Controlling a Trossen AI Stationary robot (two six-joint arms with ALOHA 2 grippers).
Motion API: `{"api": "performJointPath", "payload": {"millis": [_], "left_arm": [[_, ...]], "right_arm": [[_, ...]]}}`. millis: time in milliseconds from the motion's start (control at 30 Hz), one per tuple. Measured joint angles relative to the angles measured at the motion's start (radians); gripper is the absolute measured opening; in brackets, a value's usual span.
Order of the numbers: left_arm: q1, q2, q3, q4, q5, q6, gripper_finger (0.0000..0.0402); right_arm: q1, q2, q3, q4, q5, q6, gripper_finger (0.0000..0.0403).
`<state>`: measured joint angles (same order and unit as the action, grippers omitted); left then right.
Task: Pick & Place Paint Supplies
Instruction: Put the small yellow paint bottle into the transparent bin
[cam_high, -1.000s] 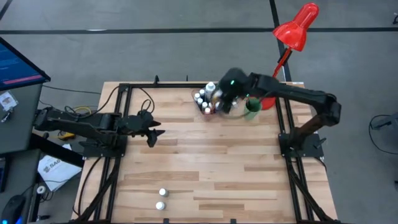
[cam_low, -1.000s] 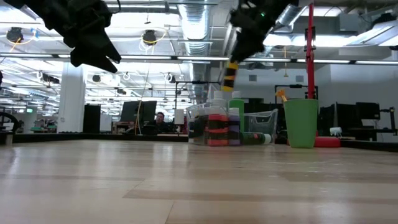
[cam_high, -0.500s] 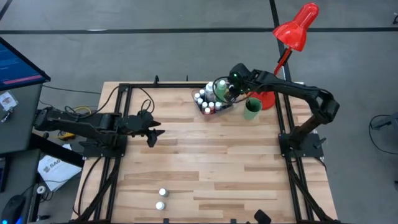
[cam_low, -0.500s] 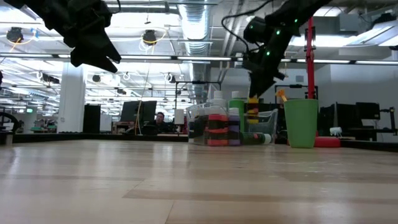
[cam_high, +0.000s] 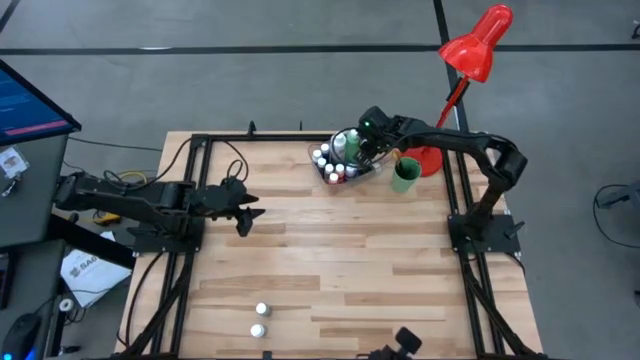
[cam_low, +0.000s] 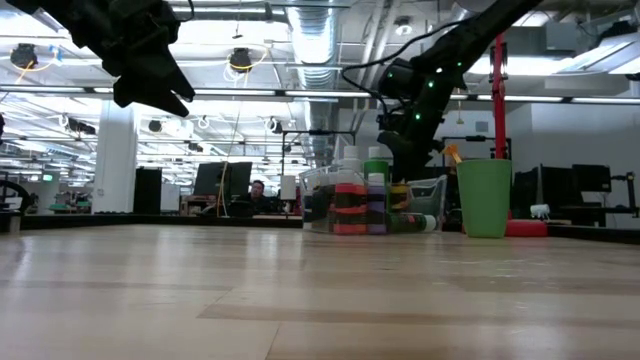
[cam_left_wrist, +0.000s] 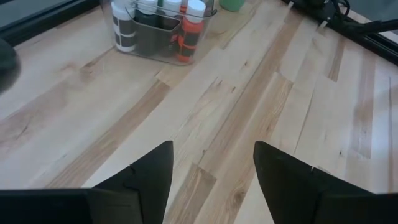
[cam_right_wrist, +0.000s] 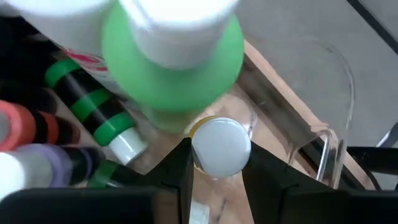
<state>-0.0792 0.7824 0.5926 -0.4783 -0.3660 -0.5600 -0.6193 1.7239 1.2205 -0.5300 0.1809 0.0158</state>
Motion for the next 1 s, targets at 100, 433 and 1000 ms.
{"api": "performJointPath", "payload": {"millis": [100, 433, 1000], "left_arm": [[0.0, 0.0, 0.0, 0.0, 0.0, -0.003, 0.0209], [0.0, 0.0, 0.0, 0.0, 0.0, -0.006, 0.0209], [0.0, 0.0, 0.0, 0.0, 0.0, -0.006, 0.0209]], "right_arm": [[-0.008, 0.0, 0.0, 0.02, -0.014, -0.007, 0.01], [-0.026, -0.001, 0.0, 0.053, -0.025, -0.016, 0.01], [-0.045, -0.001, -0.088, 0.145, -0.025, 0.02, 0.0134]]}}
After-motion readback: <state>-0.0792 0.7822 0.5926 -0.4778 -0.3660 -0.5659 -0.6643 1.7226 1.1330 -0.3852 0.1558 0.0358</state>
